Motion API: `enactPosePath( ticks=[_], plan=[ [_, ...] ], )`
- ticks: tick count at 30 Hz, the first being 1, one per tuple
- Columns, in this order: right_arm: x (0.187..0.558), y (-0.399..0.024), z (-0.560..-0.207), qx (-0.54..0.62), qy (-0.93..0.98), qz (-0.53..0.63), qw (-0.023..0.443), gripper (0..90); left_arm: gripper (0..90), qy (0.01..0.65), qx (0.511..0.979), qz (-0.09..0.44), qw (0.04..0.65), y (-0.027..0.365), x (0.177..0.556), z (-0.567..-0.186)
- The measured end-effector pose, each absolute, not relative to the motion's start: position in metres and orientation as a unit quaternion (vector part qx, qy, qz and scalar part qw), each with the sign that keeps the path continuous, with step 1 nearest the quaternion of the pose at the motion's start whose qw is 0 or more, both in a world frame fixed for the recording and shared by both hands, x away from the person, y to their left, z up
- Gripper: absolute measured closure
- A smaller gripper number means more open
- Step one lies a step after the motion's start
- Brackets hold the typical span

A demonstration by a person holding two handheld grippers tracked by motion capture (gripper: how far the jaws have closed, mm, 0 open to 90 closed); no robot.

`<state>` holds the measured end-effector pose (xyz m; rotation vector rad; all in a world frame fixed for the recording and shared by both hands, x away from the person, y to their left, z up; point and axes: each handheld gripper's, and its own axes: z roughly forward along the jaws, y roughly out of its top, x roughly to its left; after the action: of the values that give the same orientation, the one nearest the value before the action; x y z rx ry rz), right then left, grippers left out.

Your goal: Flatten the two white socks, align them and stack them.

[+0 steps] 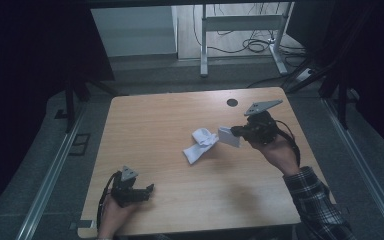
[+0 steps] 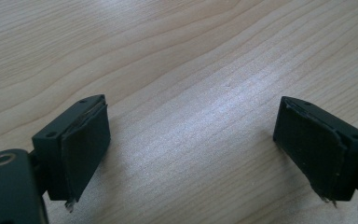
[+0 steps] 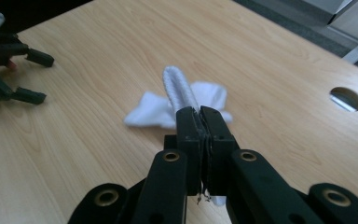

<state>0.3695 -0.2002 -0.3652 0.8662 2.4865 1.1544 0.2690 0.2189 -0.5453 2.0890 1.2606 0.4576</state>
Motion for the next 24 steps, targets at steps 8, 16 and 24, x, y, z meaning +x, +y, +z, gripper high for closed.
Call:
enactPosePath(
  ticks=[8, 16, 24],
  plan=[
    [0.364, -0.219, -0.336, 0.305, 0.847, 0.416, 0.128, 86.3, 11.1, 0.481, 0.796, 0.174, 0.324, 0.219, 0.269, -0.545],
    [0.361, -0.208, -0.309, 0.291, 0.841, 0.44, 0.122, 86.3, 11.1, 0.48, 0.797, 0.173, 0.323, 0.219, 0.269, -0.545],
    [0.349, -0.204, -0.283, 0.272, 0.836, 0.458, 0.133, 86.3, 11.1, 0.481, 0.797, 0.173, 0.323, 0.219, 0.269, -0.545]
  ],
)
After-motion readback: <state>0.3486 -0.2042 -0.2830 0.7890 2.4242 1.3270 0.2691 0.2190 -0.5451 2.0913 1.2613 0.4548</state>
